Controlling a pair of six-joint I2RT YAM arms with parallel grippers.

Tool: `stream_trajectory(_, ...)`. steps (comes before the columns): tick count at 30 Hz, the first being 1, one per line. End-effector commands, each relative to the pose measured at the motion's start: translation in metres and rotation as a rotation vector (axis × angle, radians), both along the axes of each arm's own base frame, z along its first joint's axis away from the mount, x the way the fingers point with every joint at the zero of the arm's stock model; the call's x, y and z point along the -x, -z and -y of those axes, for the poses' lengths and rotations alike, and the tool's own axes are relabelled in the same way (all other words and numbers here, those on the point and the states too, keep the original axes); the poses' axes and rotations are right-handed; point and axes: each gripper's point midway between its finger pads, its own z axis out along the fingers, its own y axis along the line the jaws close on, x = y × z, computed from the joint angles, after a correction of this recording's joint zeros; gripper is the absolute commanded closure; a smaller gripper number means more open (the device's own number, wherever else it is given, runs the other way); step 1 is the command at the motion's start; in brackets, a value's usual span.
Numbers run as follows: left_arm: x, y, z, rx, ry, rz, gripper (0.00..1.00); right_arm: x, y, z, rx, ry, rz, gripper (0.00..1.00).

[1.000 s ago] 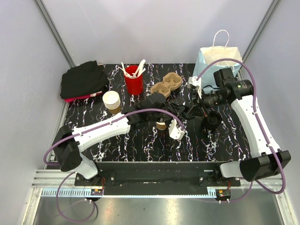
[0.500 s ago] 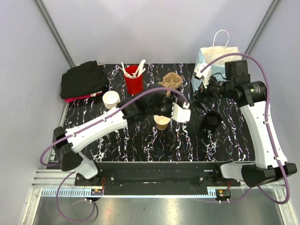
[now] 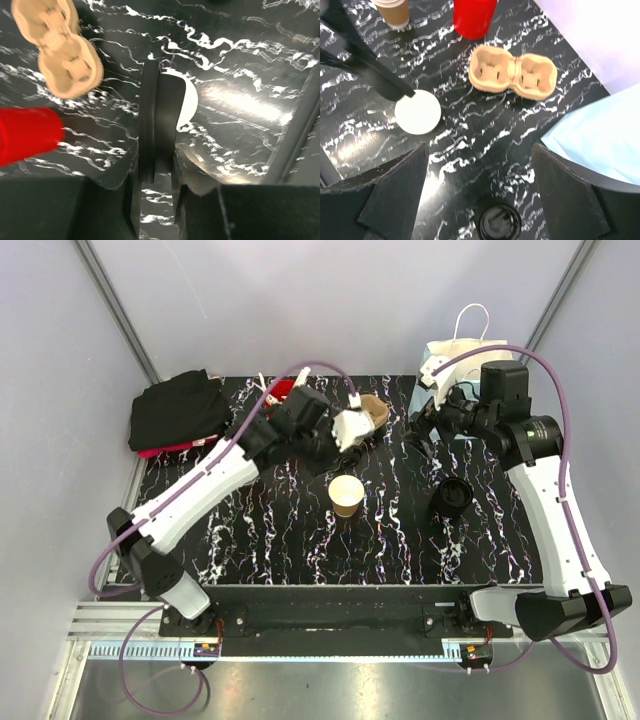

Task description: Pack the takeout coffee

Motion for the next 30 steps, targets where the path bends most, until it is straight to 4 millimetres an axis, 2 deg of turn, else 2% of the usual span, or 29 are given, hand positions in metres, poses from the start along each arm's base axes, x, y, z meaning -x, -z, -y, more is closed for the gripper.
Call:
stream_trajectory(1, -0.001, -0.022, 0.013, 0.169, -0.034, -0.229, 0.83, -0.006, -0.011, -0.02, -0.086, -0.016, 0.051, 0.12)
stream_trajectory(2, -0.005, -0.013, 0.016, 0.163, -0.038, -0.283, 0.83, -0.01, -0.005, -0.021, -0.07, 0.004, 0.051, 0.13)
stream_trajectory(3, -0.009, -0.025, 0.02, 0.197, -0.033, -0.292, 0.82, -0.01, -0.006, -0.03, -0.072, -0.007, 0.065, 0.14)
stream_trajectory(4, -0.008, -0.025, 0.019, 0.204, -0.027, -0.344, 0.82, -0.013, 0.003, -0.031, -0.06, 0.011, 0.053, 0.14)
stream_trajectory(5, -0.013, -0.014, 0.025, 0.192, -0.028, -0.393, 0.82, -0.014, 0.002, -0.035, -0.065, 0.008, 0.061, 0.16)
stream_trajectory(6, -0.016, -0.026, 0.029, 0.233, -0.013, -0.42, 0.82, -0.013, 0.004, -0.04, -0.071, 0.001, 0.054, 0.17)
stream_trajectory(7, -0.014, -0.024, 0.029, 0.229, -0.013, -0.466, 0.82, -0.014, 0.009, -0.043, -0.065, -0.002, 0.043, 0.18)
stream_trajectory(8, -0.018, -0.013, 0.034, 0.222, -0.014, -0.518, 0.82, -0.014, 0.01, -0.044, -0.062, -0.001, 0.046, 0.19)
stream_trajectory(9, -0.02, -0.021, 0.037, 0.253, -0.002, -0.546, 0.82, -0.013, 0.013, -0.049, -0.055, -0.016, 0.043, 0.23)
stream_trajectory(10, -0.017, -0.019, 0.036, 0.241, -0.008, -0.586, 0.82, -0.014, 0.018, -0.051, -0.043, -0.016, 0.035, 0.25)
stream_trajectory(11, -0.022, -0.008, 0.039, 0.228, -0.012, -0.62, 0.82, -0.015, 0.02, -0.053, -0.035, -0.02, 0.035, 0.27)
stream_trajectory(17, -0.02, 0.008, 0.039, 0.199, -0.02, -0.678, 0.8, -0.018, 0.037, -0.067, 0.024, -0.04, 0.034, 0.45)
stream_trajectory(23, -0.018, 0.002, 0.039, 0.215, -0.019, -0.668, 0.8, -0.011, 0.06, -0.072, 0.063, -0.073, 0.009, 0.51)
stream_trajectory(30, -0.017, 0.006, 0.039, 0.211, -0.028, -0.686, 0.79, -0.004, 0.081, -0.075, 0.075, -0.093, -0.013, 0.55)
